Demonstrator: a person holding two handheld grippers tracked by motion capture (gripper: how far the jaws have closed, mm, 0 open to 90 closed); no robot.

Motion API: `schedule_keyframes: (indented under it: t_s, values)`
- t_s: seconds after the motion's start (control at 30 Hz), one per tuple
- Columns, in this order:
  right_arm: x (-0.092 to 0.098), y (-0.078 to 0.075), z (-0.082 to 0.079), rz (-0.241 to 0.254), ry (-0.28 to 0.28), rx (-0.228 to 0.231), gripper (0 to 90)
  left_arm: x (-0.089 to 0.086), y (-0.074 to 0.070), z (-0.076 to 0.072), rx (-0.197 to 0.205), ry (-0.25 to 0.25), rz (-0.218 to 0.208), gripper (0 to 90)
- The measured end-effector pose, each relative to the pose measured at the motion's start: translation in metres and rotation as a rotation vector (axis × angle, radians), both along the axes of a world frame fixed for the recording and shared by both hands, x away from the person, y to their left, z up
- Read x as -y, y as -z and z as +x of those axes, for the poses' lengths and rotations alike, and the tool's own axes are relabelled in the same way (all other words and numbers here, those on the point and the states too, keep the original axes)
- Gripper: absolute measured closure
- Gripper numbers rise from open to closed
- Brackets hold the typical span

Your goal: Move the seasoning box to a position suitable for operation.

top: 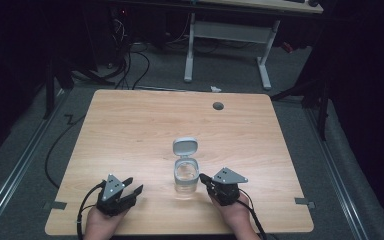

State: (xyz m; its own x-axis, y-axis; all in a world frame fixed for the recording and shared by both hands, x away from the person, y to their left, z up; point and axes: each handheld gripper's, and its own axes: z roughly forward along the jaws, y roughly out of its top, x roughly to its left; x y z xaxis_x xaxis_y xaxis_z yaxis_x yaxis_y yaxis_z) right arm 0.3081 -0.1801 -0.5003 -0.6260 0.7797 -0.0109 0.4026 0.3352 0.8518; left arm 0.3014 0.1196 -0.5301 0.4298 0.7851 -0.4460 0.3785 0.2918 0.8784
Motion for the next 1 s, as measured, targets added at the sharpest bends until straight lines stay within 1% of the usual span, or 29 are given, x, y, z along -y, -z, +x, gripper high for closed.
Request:
schedule_keyframes:
  t_s: [0.03, 0.07, 0.1, 0.13, 0.17, 0.27, 0.37, 0.43, 0.5, 0.53, 0.6, 0.73, 0.77, 0.8, 0.83, 0.9, 0.93, 0.97, 1.0]
  values:
    - [-0.001, 0.0, 0.0, -0.001, -0.001, 0.001, 90.0, 0.007, 0.001, -0.003, -0.001, 0.023, 0.013, 52.2]
    - [-0.001, 0.0, 0.0, -0.001, -0.001, 0.001, 90.0, 0.007, 0.001, -0.003, -0.001, 0.023, 0.013, 52.3]
    - [-0.001, 0.0, 0.001, 0.001, -0.003, 0.0, 90.0, 0.012, 0.002, -0.006, 0.002, 0.043, 0.022, 52.3]
    - [-0.001, 0.0, 0.001, 0.001, -0.003, 0.0, 90.0, 0.012, 0.002, -0.006, 0.002, 0.043, 0.022, 52.2]
    - [-0.002, 0.0, 0.0, 0.001, -0.003, -0.002, 90.0, 0.017, 0.002, -0.008, 0.013, 0.051, 0.03, 52.2]
    - [-0.003, 0.001, 0.0, 0.003, -0.005, 0.001, 89.9, 0.02, 0.002, -0.01, 0.019, 0.056, 0.028, 52.1]
    - [-0.004, 0.002, 0.0, 0.002, -0.012, 0.001, 89.7, 0.024, 0.0, -0.013, 0.021, 0.07, 0.002, 51.8]
    - [-0.004, 0.002, 0.0, 0.001, -0.013, 0.002, 89.6, 0.026, -0.002, -0.015, 0.032, 0.077, 0.005, 51.6]
    - [-0.003, 0.001, 0.0, 0.002, -0.014, 0.002, 89.6, 0.027, -0.002, -0.016, 0.035, 0.08, 0.006, 51.4]
    - [0.0, 0.001, -0.001, 0.007, -0.013, 0.005, 89.6, 0.029, -0.004, -0.017, 0.035, 0.09, -0.009, 51.4]
    - [0.003, 0.001, -0.001, 0.015, -0.011, 0.006, 89.3, 0.031, -0.006, -0.018, 0.031, 0.104, -0.025, 51.4]
    - [0.01, 0.002, -0.003, 0.016, -0.01, 0.008, 87.9, 0.035, -0.005, -0.02, 0.028, 0.121, -0.025, 50.1]
    - [0.015, 0.004, -0.003, 0.013, 0.001, 0.013, 87.9, 0.039, -0.004, -0.02, 0.024, 0.13, -0.02, 50.0]
    - [0.015, 0.004, -0.003, 0.013, 0.001, 0.013, 87.9, 0.039, -0.004, -0.02, 0.024, 0.13, -0.02, 49.8]
    - [0.02, 0.007, -0.004, 0.011, 0.017, 0.014, 88.0, 0.042, -0.003, -0.02, 0.021, 0.131, -0.014, 49.8]
    - [0.022, 0.009, -0.004, 0.01, 0.025, 0.019, 87.9, 0.043, -0.003, -0.02, 0.016, 0.131, -0.016, 50.1]
    - [0.024, 0.009, -0.004, 0.01, 0.033, 0.015, 87.6, 0.044, -0.002, -0.02, 0.015, 0.132, -0.015, 50.1]
    - [0.029, 0.01, -0.003, 0.012, 0.057, 0.007, 88.2, 0.045, -0.002, -0.018, 0.006, 0.126, -0.025, 51.5]
    - [0.029, 0.01, -0.003, 0.012, 0.057, 0.007, 88.2, 0.045, -0.002, -0.018, 0.006, 0.126, -0.025, 52.4]
